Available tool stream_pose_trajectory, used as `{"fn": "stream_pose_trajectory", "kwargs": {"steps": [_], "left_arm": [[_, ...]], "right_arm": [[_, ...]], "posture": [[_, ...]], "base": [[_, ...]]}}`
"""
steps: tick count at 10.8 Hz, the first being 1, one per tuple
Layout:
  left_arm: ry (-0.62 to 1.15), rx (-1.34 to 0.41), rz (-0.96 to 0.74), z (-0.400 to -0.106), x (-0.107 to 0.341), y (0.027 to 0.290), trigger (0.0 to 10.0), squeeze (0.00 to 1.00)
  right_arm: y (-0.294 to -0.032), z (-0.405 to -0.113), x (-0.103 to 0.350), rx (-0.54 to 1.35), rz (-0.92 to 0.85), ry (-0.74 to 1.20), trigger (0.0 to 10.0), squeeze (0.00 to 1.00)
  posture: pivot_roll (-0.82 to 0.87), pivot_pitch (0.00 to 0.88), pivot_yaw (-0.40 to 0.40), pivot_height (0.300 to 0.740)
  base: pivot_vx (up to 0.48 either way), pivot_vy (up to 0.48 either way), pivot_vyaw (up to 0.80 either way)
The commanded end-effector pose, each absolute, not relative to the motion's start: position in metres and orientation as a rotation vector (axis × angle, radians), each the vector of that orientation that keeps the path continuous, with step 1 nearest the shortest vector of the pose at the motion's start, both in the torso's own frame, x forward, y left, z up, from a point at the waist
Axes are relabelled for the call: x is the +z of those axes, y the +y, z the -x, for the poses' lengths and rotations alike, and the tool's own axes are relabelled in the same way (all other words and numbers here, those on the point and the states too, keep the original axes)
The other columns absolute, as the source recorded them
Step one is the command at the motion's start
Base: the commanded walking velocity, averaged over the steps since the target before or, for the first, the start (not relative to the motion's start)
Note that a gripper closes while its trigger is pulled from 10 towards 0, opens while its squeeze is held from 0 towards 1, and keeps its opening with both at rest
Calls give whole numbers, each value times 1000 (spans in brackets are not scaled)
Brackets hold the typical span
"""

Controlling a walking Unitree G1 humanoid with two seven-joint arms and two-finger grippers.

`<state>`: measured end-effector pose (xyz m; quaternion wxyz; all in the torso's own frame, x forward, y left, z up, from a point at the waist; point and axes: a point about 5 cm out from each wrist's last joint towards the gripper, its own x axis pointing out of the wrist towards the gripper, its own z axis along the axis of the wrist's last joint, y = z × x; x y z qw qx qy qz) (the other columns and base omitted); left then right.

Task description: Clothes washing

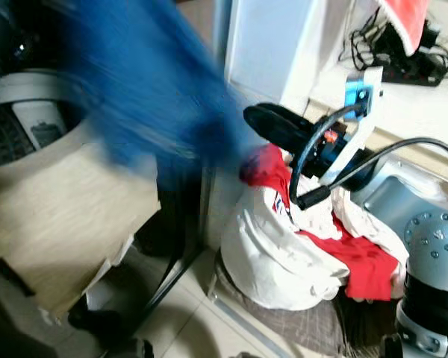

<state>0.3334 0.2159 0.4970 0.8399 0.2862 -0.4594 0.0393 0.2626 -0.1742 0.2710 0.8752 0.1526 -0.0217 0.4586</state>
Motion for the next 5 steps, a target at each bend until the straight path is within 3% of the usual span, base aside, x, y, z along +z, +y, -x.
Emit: {"fn": "stream_pose_trajectory", "kwargs": {"steps": [1, 2, 3, 4, 5], "left_arm": [[-1017, 181, -695, -327, 509, 217, 0, 0], [-948, 215, -725, -333, 507, 224, 0, 0], [-705, 134, -660, -365, 473, 227, 0, 0], [-446, 46, -583, -394, 424, 229, 10000, 0], [-316, 21, -556, -405, 396, 230, 10000, 0]], "right_arm": [[-173, -262, 274, 951, -296, -62, 10000, 0], [-171, -259, 271, 953, -288, -53, 10000, 0], [-169, -258, 266, 955, -267, -32, 10000, 0], [-166, -259, 263, 960, -254, -16, 10000, 0], [-164, -259, 260, 964, -230, 5, 10000, 0]], "posture": [[-63, 5, -35, 740], [-64, 8, -33, 740], [-61, 11, -36, 740], [-62, 15, -40, 740], [-64, 15, -42, 740]], "base": [[0, 0, 0], [0, 0, 0], [0, 0, 0], [0, 0, 0], [0, 0, 0]]}}
